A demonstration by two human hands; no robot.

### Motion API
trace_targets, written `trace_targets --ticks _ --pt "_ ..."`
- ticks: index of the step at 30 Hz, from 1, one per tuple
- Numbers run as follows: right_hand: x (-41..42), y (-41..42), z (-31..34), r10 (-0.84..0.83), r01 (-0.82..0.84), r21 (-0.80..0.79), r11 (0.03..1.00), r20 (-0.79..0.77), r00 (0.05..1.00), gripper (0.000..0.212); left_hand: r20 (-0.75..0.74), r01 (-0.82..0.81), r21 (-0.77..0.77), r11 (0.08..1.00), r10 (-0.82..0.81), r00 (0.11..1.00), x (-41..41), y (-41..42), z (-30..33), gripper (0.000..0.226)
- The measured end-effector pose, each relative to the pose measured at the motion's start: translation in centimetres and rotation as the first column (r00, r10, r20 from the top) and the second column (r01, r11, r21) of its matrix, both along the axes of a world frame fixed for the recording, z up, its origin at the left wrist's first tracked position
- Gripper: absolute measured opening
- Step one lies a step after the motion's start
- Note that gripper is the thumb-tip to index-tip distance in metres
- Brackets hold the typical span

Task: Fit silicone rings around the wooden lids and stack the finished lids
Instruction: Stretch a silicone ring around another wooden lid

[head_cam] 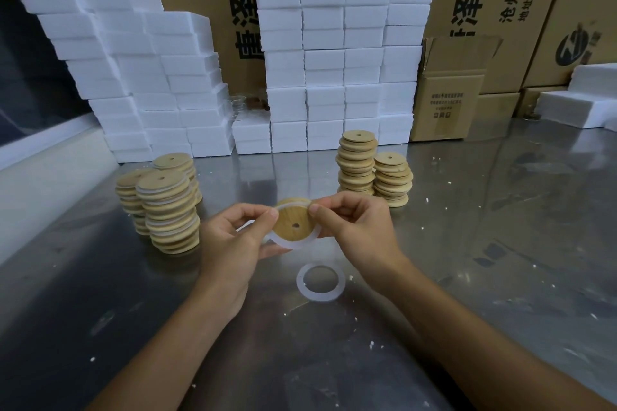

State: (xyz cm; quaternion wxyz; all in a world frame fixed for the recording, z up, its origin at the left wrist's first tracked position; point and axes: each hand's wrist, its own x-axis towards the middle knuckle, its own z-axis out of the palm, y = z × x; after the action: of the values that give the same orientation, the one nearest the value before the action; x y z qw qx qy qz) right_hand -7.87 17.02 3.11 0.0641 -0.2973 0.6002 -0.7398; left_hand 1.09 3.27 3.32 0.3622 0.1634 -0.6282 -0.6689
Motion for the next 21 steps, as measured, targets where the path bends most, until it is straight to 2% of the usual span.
trace_targets --ticks 4,10,13,16,21 --pt "-0.4 0.6 0.4 0.081 -0.083 0.028 0.996 0.06 0.995 0.006 0.0 0.06 0.131 0.99 -0.061 0.998 0.0 -0.1 0.1 0.008" --pt "-0.6 1.0 0.4 0.085 -0.101 0.111 0.989 0.144 0.986 0.01 -0.017 0.053 0.145 0.988 -0.051 0.999 -0.1 -0.2 0.2 0.01" --pt "-0.6 1.0 0.5 0.128 -0.147 0.09 0.985 0.183 0.975 0.01 -0.026 0.058 0.175 0.983 -0.054 0.998 0.0 -0.3 0.3 0.012" --pt "-0.7 1.1 0.7 0.151 -0.167 0.07 0.983 0.188 0.97 0.009 -0.031 0.07 0.244 0.967 -0.064 0.997 -0.1 -0.4 0.4 0.017" --pt "-0.4 1.2 0.9 0.118 -0.133 0.098 0.986 0.144 0.982 0.007 -0.036 0.101 0.336 0.936 -0.095 0.995 -0.1 -0.3 0.3 0.012"
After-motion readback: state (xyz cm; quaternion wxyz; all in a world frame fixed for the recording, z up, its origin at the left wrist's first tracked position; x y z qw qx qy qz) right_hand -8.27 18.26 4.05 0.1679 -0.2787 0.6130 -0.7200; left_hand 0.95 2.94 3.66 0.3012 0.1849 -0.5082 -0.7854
